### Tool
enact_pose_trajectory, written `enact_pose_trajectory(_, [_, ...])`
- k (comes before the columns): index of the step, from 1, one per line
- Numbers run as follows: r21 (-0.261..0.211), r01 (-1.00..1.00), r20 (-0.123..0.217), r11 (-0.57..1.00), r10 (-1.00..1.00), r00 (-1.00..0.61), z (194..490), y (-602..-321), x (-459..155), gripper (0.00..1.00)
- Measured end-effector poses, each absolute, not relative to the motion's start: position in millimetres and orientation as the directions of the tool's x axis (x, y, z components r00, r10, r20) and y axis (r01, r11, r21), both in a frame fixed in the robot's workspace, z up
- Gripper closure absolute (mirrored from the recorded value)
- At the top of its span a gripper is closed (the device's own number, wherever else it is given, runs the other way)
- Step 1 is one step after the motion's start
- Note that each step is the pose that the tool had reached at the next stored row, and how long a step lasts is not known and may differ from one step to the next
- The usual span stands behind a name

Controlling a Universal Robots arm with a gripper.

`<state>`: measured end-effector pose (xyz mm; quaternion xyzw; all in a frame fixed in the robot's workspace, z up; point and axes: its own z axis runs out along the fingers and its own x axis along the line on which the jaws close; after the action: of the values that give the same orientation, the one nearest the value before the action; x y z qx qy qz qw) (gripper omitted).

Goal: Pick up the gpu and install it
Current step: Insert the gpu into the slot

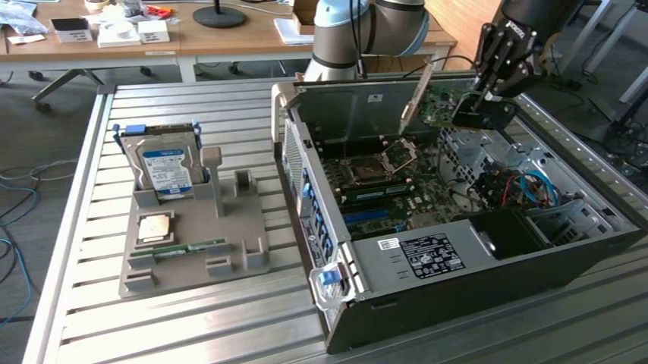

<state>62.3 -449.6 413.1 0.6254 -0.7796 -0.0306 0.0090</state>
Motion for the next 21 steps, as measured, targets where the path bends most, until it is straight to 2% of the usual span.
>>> enact_pose_trajectory(13, [0.059, -0.998, -0.024, -0.019, -1.0, 0.018, 412.2, -449.6, 62.3, 0.73])
enact_pose_trajectory(21, [0.053, -0.998, -0.024, -0.035, -0.999, 0.033, 410.9, -449.4, 61.4, 0.73])
